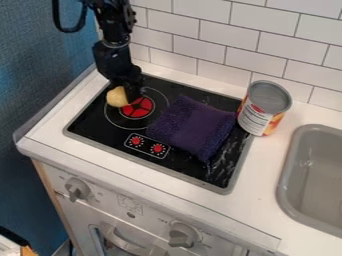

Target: Pick the yellow object and put it on the left stove

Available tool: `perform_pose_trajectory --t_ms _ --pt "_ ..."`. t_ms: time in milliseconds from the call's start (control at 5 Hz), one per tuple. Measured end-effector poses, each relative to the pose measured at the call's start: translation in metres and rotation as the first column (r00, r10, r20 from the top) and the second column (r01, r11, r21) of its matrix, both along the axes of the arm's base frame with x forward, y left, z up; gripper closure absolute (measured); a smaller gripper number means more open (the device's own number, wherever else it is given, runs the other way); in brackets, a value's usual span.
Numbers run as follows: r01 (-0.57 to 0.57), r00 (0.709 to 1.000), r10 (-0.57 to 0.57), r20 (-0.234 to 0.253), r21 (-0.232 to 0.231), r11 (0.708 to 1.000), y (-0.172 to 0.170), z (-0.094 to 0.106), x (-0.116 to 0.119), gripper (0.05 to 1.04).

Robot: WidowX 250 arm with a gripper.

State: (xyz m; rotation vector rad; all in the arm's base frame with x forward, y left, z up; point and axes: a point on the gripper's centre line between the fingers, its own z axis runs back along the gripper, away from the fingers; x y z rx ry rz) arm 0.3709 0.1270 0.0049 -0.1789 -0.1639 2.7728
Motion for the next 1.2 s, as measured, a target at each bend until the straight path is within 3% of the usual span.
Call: perform_pose_trajectory --t_ms 200,400,600,1000,1200 --pt "0.002 1.000 -0.002 -0.006 -0.006 1.000 0.000 -0.001 0.001 0.378" --pt "-0.009 1.000 0.008 -0.018 -0.012 1.000 -0.001 -0.003 0.000 0.112" --pt "-0.015 1.000 0.014 -0.028 -0.023 1.000 -0.002 -0.003 -0.002 0.082" --pt "-0.008 0.999 0.010 0.045 -0.034 0.999 -0.006 0.038 0.003 0.083" --pt "-0.034 0.995 0.030 0.095 0.044 0.998 0.001 0.072 -0.002 0.083"
